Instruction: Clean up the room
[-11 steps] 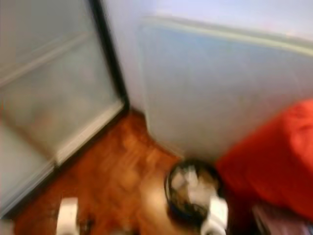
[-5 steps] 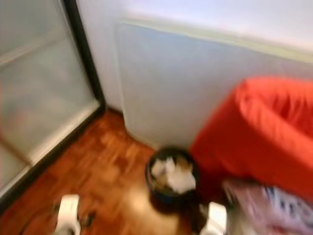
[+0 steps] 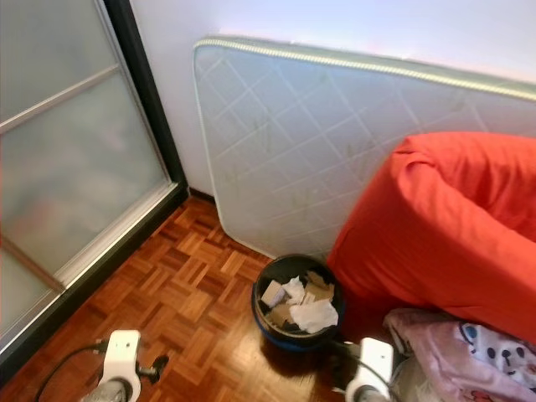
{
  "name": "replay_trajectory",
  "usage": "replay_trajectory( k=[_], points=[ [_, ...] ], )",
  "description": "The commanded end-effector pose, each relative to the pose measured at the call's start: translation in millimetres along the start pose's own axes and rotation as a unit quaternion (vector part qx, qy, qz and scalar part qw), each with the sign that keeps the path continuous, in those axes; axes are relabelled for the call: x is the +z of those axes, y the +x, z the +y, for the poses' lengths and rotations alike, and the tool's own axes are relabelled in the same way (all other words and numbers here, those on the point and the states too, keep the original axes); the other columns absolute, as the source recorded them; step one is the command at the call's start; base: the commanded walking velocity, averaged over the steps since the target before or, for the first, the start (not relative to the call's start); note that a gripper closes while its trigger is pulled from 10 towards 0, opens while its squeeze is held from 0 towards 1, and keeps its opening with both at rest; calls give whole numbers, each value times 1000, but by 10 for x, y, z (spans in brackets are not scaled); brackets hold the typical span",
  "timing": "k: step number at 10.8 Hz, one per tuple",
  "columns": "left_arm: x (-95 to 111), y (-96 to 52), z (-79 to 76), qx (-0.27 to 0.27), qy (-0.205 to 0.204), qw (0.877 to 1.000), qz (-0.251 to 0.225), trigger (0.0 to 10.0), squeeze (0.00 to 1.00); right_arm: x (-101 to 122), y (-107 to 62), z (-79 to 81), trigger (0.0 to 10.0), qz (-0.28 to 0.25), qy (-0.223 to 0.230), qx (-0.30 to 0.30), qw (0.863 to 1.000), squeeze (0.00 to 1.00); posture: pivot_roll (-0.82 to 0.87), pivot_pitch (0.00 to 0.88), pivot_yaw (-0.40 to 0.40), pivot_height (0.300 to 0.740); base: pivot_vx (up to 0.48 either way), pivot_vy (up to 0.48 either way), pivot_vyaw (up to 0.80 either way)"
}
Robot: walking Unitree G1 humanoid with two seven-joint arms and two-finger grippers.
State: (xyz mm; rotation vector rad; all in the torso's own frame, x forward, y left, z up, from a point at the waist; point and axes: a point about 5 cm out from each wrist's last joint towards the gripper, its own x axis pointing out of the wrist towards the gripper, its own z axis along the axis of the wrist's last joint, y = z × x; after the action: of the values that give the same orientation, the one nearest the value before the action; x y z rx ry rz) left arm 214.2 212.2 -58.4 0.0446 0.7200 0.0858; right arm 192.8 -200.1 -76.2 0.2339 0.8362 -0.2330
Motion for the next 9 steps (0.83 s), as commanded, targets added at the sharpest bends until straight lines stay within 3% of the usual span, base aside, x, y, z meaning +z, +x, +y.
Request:
replay_trajectory(
  k=[1, 5, 7, 9],
  points=[
    [-70, -9, -38, 0, 1, 1000, 21, 10000, 0, 8, 0, -36, 10000, 2, 9, -7, 1000, 0, 136, 0, -9, 740, 0, 0, 0],
    [-23, 23, -144, -21, 18, 999, 29, 10000, 0, 132, -10, -247, 10000, -27, 36, -41, 998, 0, 53, 0, 25, 740, 0, 0, 0],
    [159, 66, 26, -5, 24, 1000, 8, 10000, 0, -36, -46, -250, 10000, -8, 36, -46, 998, 0, 48, 0, 29, 740, 0, 0, 0],
    [126, 41, 142, 9, 25, 1000, 8, 10000, 0, -176, -75, -239, 10000, 13, 45, -51, 998, 0, 98, 0, 26, 740, 0, 0, 0]
  ],
)
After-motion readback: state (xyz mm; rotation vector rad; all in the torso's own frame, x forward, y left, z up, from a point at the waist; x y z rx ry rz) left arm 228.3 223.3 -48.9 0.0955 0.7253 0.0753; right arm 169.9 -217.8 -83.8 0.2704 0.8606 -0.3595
